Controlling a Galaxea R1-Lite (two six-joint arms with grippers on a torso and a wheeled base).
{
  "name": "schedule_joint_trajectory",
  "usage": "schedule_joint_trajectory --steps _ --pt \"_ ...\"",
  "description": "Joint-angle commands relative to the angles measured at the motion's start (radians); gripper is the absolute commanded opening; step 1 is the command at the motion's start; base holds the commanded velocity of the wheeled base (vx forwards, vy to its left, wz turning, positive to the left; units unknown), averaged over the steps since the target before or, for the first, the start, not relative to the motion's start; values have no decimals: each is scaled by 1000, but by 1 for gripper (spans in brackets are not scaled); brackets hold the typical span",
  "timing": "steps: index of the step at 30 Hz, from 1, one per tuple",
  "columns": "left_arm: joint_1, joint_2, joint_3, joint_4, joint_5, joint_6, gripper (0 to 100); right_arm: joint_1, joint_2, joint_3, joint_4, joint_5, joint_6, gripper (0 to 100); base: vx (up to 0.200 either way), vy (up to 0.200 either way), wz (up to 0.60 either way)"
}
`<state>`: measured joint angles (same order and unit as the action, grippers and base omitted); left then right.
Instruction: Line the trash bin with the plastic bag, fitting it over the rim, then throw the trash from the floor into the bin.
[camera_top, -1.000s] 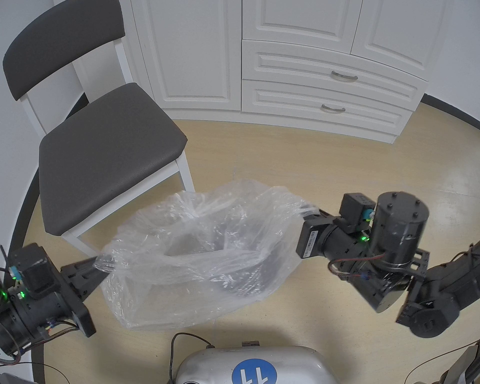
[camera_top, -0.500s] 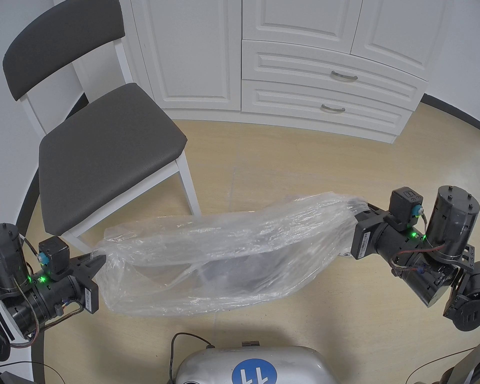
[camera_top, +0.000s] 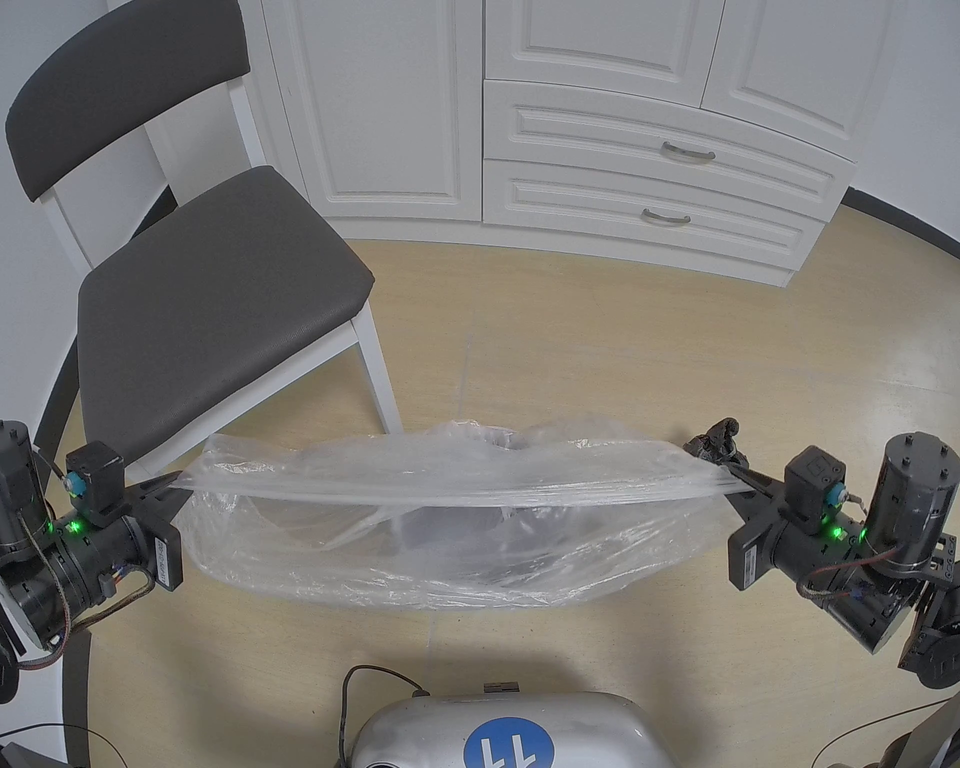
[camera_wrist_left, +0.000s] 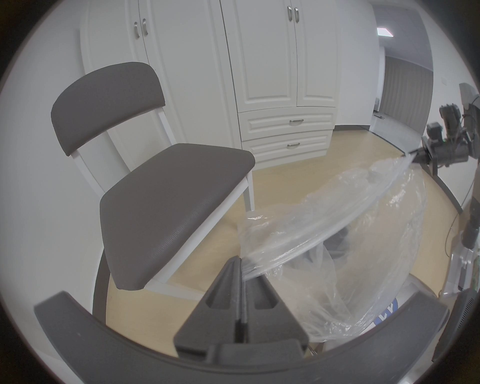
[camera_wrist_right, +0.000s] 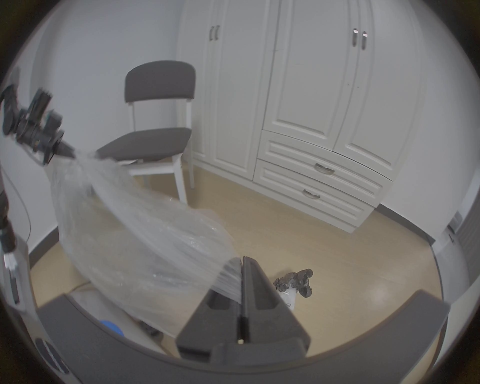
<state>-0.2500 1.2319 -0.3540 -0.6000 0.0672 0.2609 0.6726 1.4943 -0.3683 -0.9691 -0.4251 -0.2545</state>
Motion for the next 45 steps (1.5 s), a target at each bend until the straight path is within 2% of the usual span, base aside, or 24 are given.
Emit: schedule_joint_trajectory --steps 1,9,19,27,40,45 --pt "23 3 0 -21 -15 -2 0 -2 -8 58 0 20 -40 0 0 0 0" --pt "46 3 9 -87 -66 -3 0 -2 -9 121 0 60 -115 0 0 0 0" --pt "152 1 9 -119 -204 0 0 -39 -55 161 0 121 -187 0 0 0 0" --pt "173 1 6 -119 -211 0 0 -76 -88 180 0 141 -230 0 0 0 0" --pt "143 1 9 -121 -211 -3 0 -65 -66 157 -20 144 -218 0 0 0 0" --pt "38 1 7 -129 -210 -51 0 -31 -26 141 -102 141 -189 0 0 0 0"
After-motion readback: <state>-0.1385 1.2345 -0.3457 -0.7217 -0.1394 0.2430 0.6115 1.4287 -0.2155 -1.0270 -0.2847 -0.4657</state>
